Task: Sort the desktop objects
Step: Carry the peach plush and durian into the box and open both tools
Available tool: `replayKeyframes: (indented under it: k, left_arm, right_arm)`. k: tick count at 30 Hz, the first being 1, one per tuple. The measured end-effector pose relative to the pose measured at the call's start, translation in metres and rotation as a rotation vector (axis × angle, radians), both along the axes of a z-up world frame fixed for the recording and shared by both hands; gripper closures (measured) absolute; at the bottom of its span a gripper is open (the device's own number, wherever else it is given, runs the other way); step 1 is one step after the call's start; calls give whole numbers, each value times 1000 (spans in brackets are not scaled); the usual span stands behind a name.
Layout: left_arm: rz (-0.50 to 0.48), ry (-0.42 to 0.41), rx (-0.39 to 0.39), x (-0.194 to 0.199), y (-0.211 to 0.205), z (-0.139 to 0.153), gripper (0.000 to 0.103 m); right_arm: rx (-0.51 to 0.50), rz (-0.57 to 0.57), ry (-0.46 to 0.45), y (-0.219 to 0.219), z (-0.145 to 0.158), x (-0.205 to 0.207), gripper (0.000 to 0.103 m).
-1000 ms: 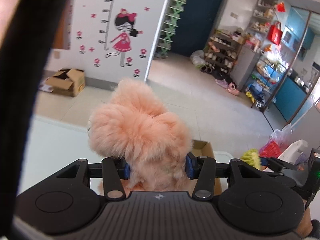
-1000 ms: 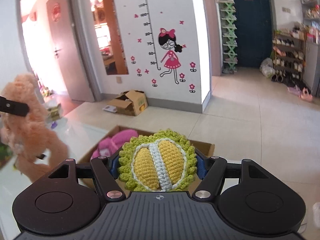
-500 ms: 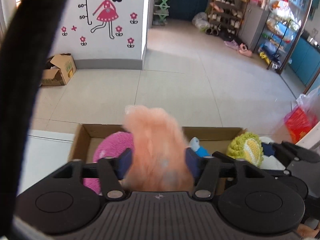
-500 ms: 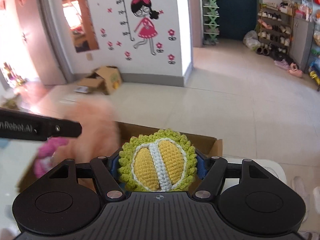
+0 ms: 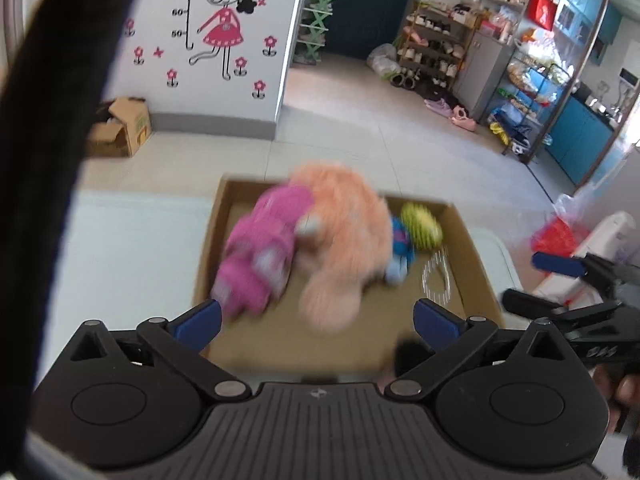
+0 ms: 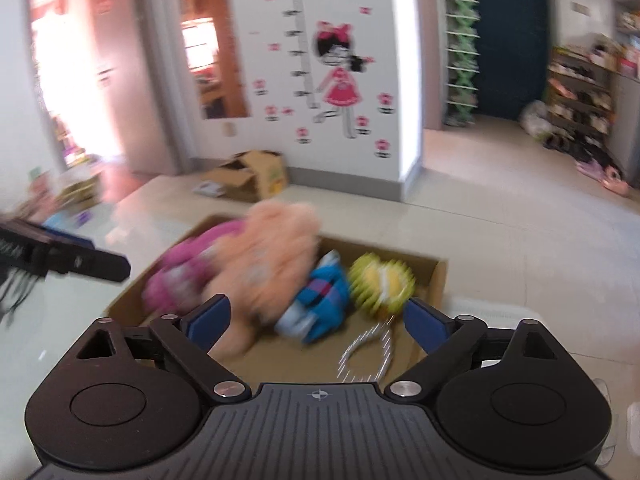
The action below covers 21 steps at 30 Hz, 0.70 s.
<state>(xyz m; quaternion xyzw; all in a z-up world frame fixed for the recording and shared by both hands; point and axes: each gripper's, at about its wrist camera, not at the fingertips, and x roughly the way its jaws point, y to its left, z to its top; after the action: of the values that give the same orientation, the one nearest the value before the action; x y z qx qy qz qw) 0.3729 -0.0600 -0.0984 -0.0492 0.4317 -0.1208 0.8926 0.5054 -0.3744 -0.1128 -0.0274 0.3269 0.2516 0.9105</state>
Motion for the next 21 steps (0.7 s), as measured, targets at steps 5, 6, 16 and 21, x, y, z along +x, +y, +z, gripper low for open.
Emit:
replayKeyframes:
  k: [5,6,16,21]
  left_arm:
    - [10,28,25,-72,18,-13,1]
    - [19,33,25,-87,23,-16,1]
    - [-103,63,64,-182,4,-52,1]
    - [-192,61,140,-195,-18,-64,1]
  right_arm:
    - [22,67,-4,-15,14,-80,2]
    - [31,73,-5,-19,16,-95,1]
    - [-19,-27,30,-54,-13,-165,0]
    - [-49,-134,77,-64,-38,-159,1]
